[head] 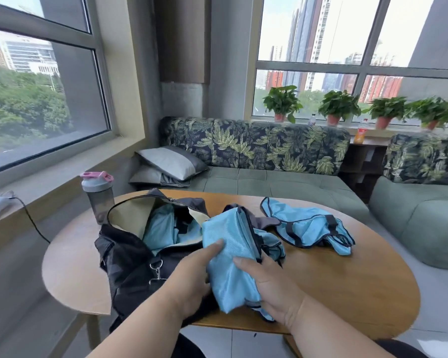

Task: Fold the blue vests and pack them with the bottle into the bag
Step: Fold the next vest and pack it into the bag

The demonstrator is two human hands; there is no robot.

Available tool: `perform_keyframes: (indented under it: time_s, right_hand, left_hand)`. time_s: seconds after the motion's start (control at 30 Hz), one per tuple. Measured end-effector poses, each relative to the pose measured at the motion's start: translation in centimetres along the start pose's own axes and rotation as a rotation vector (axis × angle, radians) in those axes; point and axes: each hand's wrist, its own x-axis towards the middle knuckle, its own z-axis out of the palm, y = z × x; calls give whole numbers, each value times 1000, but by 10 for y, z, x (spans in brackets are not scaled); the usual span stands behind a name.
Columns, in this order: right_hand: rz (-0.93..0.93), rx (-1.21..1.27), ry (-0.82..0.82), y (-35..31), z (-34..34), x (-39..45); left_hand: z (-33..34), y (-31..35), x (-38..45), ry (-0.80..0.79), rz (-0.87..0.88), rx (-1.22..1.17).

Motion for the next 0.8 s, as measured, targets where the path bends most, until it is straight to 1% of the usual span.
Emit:
perform_keyframes:
  time_s: [0.03, 0.1, 0.2, 0.27, 0.3, 0.4, 0.47, 0.53, 0.63, 0.73, 0.8]
  right_hand:
    - [4, -42, -7, -2, 9, 2]
    - [17, -156, -18, -5, 24, 4]
    - [39, -281, -7, -12, 39, 3]
    - [97, -328, -43, -18, 43, 3]
    - [127, -379, -35, -20, 43, 3]
    - [141, -549, 107, -23, 34, 19]
    - [107, -547, 194, -26, 30, 36]
    - [36, -647, 267, -28, 29, 57]
    - [-19, -908, 322, -35, 37, 90]
    - [-12, -1181, 288, -39, 51, 118]
    - [1, -1368, 196, -38, 56, 137]
  left_hand:
    - [-2, 1, -5, -41, -29, -39]
    - [-10, 2, -5, -73, 5, -81]
    - [-26, 7, 3, 16, 72, -77]
    - [-33, 13, 5, 50, 78, -76]
    - [-36, 17, 6, 69, 80, -75]
    - [-54, 34, 11, 165, 112, -70]
    - [-72, 48, 15, 236, 107, -48]
    - [-91, 59, 23, 284, 51, 3]
    - [-114, 66, 40, 342, -70, 118]
    - [-129, 71, 60, 357, -174, 240]
    - [-134, 76, 76, 343, -233, 314]
